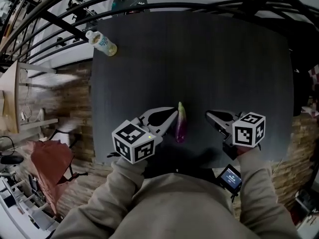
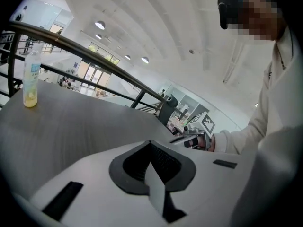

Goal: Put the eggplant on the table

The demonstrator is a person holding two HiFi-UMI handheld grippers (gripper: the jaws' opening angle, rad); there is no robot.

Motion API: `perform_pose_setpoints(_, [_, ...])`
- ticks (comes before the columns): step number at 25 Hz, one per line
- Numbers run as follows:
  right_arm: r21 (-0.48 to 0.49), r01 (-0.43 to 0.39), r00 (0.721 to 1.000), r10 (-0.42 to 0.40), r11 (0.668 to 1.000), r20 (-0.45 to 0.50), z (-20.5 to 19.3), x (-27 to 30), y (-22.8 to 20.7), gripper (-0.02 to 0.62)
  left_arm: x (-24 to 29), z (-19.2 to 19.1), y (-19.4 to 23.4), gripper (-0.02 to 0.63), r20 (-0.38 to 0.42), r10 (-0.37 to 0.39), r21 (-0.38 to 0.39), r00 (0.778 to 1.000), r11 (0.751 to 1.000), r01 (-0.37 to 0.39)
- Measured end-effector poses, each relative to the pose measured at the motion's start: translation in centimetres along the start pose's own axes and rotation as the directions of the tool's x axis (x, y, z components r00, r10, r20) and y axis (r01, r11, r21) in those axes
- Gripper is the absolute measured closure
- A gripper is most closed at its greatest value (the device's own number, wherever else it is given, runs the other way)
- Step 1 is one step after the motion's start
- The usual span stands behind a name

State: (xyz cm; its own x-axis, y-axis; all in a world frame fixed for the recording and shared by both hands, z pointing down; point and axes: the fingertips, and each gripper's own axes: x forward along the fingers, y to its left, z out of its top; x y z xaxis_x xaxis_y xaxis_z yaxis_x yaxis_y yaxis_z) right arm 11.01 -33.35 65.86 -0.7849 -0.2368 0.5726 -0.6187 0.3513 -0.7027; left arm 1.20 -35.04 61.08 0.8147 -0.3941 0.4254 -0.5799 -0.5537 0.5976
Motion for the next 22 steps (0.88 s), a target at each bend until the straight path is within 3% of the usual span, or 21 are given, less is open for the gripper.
perform_pose_setpoints(6, [-0.113, -0.001, 0.996, 0.012, 0.994, 0.092, 4.2, -3.1, 5.3, 0.581, -1.9, 5.4, -3.7, 0.603, 0.067, -0.033, 0.092, 0.997, 0.995, 0.027])
perform_pose_setpoints(8, [-0.153, 0.011, 0.989, 0.012, 0.988, 0.146, 7.9, -5.0, 6.8, 0.581, -1.9, 9.2, -4.8, 0.603, 0.117, -0.059, 0.140, 0.991, 0.989, 0.042])
perform_pose_setpoints(11, [-0.220, 0.026, 0.962, 0.036, 0.975, 0.272, 13.6, -7.9, 8.9, 0.581, -2.2, 14.8, -7.3, 0.603, 0.200, -0.145, 0.269, 0.969, 0.959, 0.088])
perform_pose_setpoints(15, [-0.218, 0.012, 0.938, 0.065, 0.976, 0.340, 12.5, -10.0, 14.2, 0.581, -6.1, 14.9, -10.7, 0.603, 0.203, -0.161, 0.286, 0.966, 0.953, 0.099])
perform_pose_setpoints(17, [-0.235, 0.042, 0.910, 0.060, 0.971, 0.410, 13.4, -11.8, 16.0, 0.581, -6.9, 15.7, -11.8, 0.603, 0.219, -0.172, 0.288, 0.960, 0.952, 0.105])
perform_pose_setpoints(20, [-0.274, 0.101, 0.842, 0.064, 0.957, 0.535, 16.0, -14.3, 17.0, 0.581, -6.9, 18.3, -13.1, 0.603, 0.261, -0.223, 0.337, 0.939, 0.933, 0.128])
perform_pose_setpoints(22, [-0.294, 0.113, 0.819, 0.079, 0.949, 0.569, 17.0, -15.1, 17.7, 0.581, -7.2, 19.4, -13.7, 0.603, 0.278, -0.238, 0.361, 0.931, 0.924, 0.128])
